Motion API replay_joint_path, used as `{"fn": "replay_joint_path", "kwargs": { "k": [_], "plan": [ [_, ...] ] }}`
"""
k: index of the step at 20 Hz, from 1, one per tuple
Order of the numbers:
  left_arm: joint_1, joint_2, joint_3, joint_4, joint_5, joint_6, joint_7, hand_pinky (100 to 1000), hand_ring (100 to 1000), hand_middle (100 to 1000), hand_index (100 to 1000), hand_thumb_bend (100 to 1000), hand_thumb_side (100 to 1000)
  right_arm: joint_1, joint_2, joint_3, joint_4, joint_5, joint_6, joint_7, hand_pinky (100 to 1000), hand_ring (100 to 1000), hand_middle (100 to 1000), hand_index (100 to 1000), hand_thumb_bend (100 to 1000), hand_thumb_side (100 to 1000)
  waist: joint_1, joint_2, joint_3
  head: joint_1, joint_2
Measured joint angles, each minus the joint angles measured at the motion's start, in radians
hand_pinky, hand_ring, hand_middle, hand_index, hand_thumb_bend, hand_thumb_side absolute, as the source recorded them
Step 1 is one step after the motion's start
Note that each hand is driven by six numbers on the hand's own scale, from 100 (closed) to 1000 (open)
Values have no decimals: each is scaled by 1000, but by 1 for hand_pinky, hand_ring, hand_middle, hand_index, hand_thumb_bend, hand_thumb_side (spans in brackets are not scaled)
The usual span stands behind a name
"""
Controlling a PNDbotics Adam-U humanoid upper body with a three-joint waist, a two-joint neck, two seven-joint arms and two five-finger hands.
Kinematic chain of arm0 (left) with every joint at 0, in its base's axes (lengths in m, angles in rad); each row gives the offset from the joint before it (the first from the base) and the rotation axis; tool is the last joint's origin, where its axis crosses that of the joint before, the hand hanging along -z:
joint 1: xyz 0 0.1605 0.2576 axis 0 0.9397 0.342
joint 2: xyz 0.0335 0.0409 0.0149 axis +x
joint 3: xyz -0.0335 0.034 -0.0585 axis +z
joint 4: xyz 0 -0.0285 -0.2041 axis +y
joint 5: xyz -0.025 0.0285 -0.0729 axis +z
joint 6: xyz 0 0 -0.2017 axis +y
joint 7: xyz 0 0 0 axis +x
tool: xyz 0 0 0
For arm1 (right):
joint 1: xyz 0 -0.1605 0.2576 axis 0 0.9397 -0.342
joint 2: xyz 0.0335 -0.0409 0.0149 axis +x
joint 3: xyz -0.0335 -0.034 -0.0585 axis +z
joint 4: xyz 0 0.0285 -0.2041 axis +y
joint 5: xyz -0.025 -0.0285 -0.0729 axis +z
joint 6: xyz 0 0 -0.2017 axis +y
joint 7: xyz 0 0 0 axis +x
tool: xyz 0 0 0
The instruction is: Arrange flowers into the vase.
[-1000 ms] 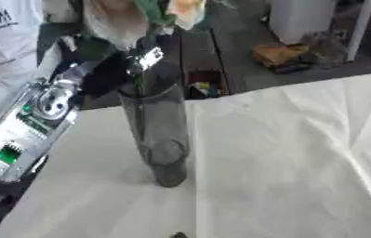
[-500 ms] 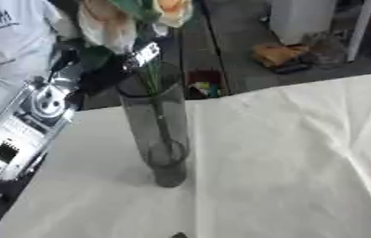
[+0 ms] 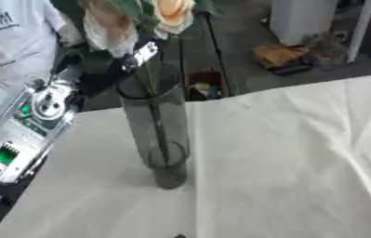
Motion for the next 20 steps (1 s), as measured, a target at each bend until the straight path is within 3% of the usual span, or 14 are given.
{"fn": "replay_joint_path", "kwargs": {
  "k": [11,20],
  "plan": [
    [7,11,0,-1,-7,-1,-15,838,867,1000,1000,256,1000,0,0,0,0,0,1,-1,889,799,325,900,100,930,0,0,0,0,0],
    [20,35,9,-6,-69,6,-138,850,882,1000,1000,252,1000,0,0,0,0,-1,4,-4,890,799,324,901,100,930,0,0,5,0,0]
  ]
}}
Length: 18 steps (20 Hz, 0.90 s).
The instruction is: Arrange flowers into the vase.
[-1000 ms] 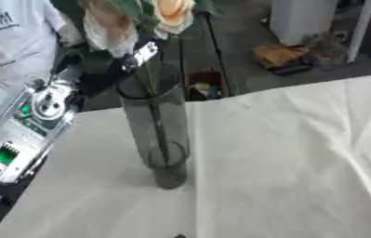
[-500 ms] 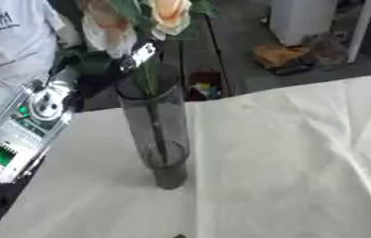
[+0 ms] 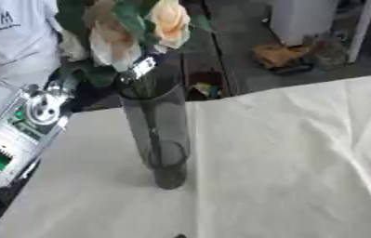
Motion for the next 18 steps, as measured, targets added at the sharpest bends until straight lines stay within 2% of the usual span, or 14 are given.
{"fn": "replay_joint_path", "kwargs": {
  "k": [2,3,10,14,18],
  "plan": [
    [0,0,9,-4,-9,1,-23,850,882,1000,1000,252,1000,0,0,0,0,0,0,0,890,799,324,901,100,930,0,0,0,0,0],
    [0,0,10,-4,-11,2,-33,866,899,1000,1000,207,1000,0,0,0,0,0,0,0,887,797,329,899,100,927,0,0,0,0,0],
    [4,9,12,24,-28,15,-119,874,905,1000,1000,221,1000,0,0,0,0,-8,3,-5,887,797,327,900,100,926,0,-9,1,-1,0],
    [4,9,22,28,-37,11,-163,880,909,1000,1000,250,1000,0,0,0,0,-8,6,-6,890,799,324,901,100,927,0,-9,2,-1,0],
    [4,9,28,27,-54,1,-185,901,926,1000,1000,355,1000,0,0,0,0,-8,9,-9,890,799,324,901,100,926,0,-9,1,-1,0]
  ]
}}
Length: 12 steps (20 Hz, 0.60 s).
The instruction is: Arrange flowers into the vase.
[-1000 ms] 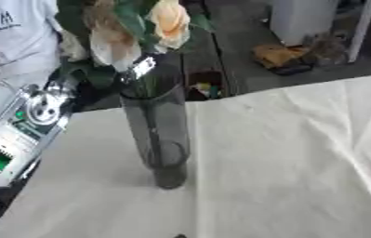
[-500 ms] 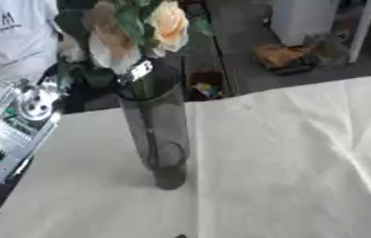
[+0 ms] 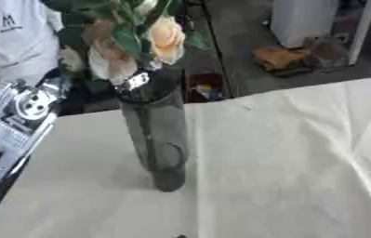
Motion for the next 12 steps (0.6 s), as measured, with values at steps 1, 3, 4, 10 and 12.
{"fn": "replay_joint_path", "kwargs": {
  "k": [1,3,4,10,12],
  "plan": [
    [-1,0,0,0,-5,-3,-9,908,935,1000,1000,412,1000,0,0,0,0,0,0,0,890,799,324,901,100,926,0,0,0,0,0],
    [-4,0,0,1,-11,-9,-31,912,941,1000,1000,462,1000,0,0,0,0,0,1,0,891,799,324,901,100,926,0,0,0,0,0],
    [-6,0,0,4,-14,-12,-43,912,941,1000,1000,462,1000,0,0,0,0,0,1,-1,891,799,324,901,100,926,0,0,0,0,0],
    [-15,0,11,19,-25,-8,-120,907,941,1000,1000,472,1000,3,0,0,0,-1,8,-1,892,800,322,902,100,925,0,-1,0,0,0],
    [-17,0,19,19,-28,-4,-141,908,945,1000,1000,475,1000,5,0,0,0,-1,8,-1,892,800,322,902,100,924,0,-1,0,0,0]
  ]
}}
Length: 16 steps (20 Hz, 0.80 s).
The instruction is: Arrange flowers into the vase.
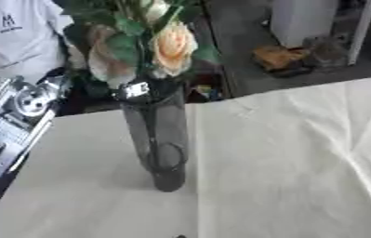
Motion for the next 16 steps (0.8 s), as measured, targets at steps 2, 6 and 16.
{"fn": "replay_joint_path", "kwargs": {
  "k": [2,6,16],
  "plan": [
    [-4,0,6,0,-7,4,-16,909,946,1000,1000,470,1000,0,0,0,0,0,0,0,893,801,321,902,100,925,0,0,0,0,0],
    [-5,0,13,0,-19,9,-34,910,949,1000,1000,447,1000,0,0,0,0,0,1,0,893,800,320,902,100,923,0,0,1,0,1],
    [2,10,31,0,-25,7,-62,915,954,1000,1000,446,1000,2,0,0,0,0,5,-4,894,801,319,903,100,923,0,0,6,-4,8]
  ]
}}
